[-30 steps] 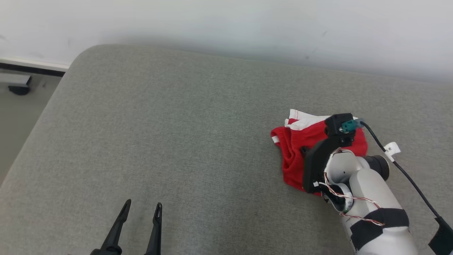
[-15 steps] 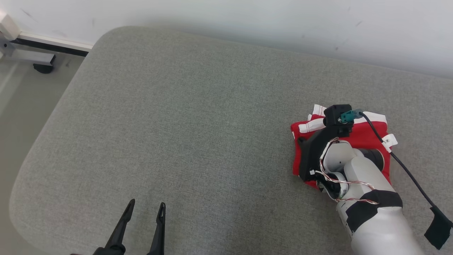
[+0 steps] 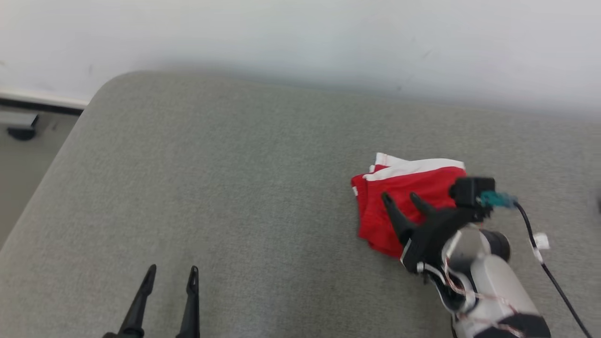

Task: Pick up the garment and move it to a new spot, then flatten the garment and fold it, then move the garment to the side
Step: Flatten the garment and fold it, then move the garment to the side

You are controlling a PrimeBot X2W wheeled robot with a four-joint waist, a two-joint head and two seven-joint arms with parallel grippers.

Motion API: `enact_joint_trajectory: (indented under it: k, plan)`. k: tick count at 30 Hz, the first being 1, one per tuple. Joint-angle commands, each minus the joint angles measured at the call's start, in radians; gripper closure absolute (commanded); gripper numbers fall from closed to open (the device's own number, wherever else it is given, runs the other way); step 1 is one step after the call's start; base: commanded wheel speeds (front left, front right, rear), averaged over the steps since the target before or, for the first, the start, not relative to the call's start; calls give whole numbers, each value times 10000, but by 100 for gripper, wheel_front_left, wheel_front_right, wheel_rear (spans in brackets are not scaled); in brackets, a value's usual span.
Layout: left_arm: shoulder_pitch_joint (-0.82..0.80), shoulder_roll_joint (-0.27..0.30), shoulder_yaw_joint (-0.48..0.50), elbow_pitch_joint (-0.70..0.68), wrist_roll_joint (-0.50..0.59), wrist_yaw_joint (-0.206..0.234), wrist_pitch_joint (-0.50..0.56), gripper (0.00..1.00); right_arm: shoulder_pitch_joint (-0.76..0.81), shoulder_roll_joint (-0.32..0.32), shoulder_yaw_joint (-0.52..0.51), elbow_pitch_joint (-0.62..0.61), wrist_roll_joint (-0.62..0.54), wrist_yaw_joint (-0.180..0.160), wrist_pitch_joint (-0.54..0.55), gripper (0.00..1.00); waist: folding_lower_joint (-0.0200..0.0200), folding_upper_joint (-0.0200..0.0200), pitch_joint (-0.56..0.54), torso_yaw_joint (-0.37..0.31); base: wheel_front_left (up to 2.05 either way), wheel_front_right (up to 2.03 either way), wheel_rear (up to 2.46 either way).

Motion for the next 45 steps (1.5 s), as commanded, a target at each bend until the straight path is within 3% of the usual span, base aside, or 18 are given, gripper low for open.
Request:
enact_joint_trajectory:
  k: [1,9,15,22,29,45]
  plan:
    - [163,-117,164,-94,-117,-5,-41,0,591,0,-124,-470,-314,-22,-301,0,0,0,-753,-774,0,0,0]
    - [305,-1164,1255,166,-574,-551,-34,0,3352,4,-882,-3034,-749,-21,-2596,0,0,0,-1429,-1829,0,0,0]
    - [444,-1776,1994,861,-543,-1271,-34,0,4452,6,-1324,-3442,-1423,-21,-4140,0,0,0,-1679,-2360,0,0,0]
    - [801,-1996,2645,1707,-43,-2130,-35,0,5000,-35,-1236,-3171,-2309,-21,-4599,0,0,0,-1849,-2821,0,0,0]
    - [1083,-1926,2850,2643,656,-1998,-35,0,5203,-155,-1553,-2534,-3476,-21,-4233,0,0,0,-2017,-3037,0,0,0]
    - [1641,-1801,3340,2317,1021,-1813,-35,0,5244,-35,-1542,-2833,-3523,-21,-3804,0,0,0,-2160,-2832,0,0,0]
